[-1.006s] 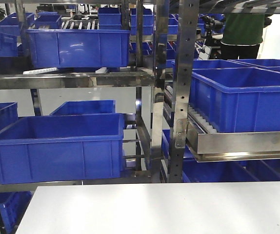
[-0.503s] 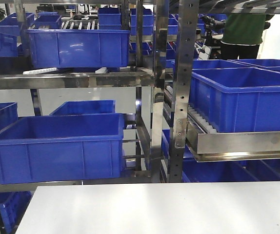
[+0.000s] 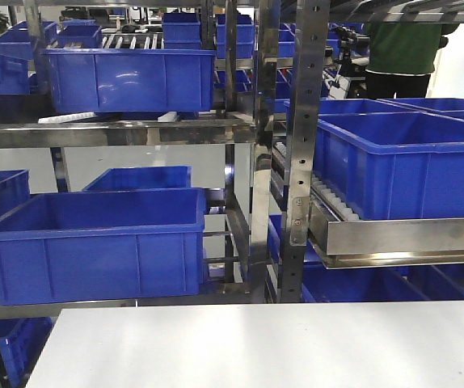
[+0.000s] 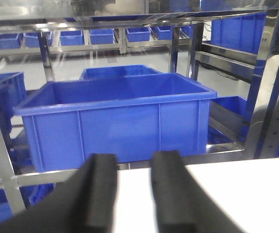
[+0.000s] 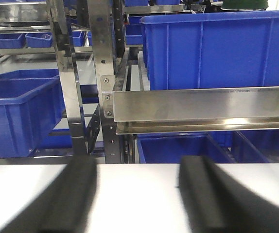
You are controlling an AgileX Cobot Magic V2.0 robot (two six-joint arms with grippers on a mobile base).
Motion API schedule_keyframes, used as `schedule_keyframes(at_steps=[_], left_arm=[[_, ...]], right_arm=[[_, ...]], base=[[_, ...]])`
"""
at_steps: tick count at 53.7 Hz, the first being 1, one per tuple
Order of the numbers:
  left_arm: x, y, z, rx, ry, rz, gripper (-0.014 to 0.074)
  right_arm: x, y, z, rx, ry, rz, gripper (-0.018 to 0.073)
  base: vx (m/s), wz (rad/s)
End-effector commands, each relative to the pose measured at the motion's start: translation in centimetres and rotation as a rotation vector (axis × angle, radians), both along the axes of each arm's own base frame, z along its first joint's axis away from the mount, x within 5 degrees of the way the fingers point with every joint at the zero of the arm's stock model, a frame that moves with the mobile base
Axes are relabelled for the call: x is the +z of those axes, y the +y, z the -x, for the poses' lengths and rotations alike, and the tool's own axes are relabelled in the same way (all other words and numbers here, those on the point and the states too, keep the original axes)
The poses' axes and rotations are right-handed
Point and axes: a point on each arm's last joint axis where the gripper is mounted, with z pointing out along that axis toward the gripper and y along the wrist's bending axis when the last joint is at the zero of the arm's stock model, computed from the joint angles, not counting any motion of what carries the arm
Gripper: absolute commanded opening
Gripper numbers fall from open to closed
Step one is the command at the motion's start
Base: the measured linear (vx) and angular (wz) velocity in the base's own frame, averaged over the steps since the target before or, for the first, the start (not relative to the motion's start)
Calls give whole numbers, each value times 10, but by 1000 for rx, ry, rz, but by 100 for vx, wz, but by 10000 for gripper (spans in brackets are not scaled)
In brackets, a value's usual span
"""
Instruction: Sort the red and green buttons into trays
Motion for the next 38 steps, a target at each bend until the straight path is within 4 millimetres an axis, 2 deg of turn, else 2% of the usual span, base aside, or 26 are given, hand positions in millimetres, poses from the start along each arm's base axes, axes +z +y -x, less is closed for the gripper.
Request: schedule_keyframes(at_steps=[1, 4, 8, 11, 16, 23, 29, 38], left_arm=[[20, -2, -4, -16, -123, 33, 505], [20, -2, -4, -17, -126, 32, 547], [21, -3, -4, -19, -138, 34, 574], [23, -3, -3, -23, -158, 36, 578], [25, -3, -3, -25, -178, 42, 576], [25, -3, -3, -22, -176, 46, 576], [25, -3, -3, -22, -174, 46, 576], [24, -3, -3, -22, -171, 45, 576]], right_arm=[[26, 0, -2, 3, -178, -7, 636], [29, 0, -2, 3, -222, -40, 672], [21, 0, -7, 10, -240, -43, 689], [1, 2, -12, 23, -202, -33, 685], [-46, 5, -17, 60, -91, -23, 663], [-103, 9, -12, 101, 20, -39, 622], [-135, 11, -12, 114, 98, -68, 589], [-159, 13, -24, 137, 59, -88, 575]], base=[[0, 0], [0, 0], [0, 0], [0, 0], [0, 0], [0, 0], [0, 0], [0, 0]])
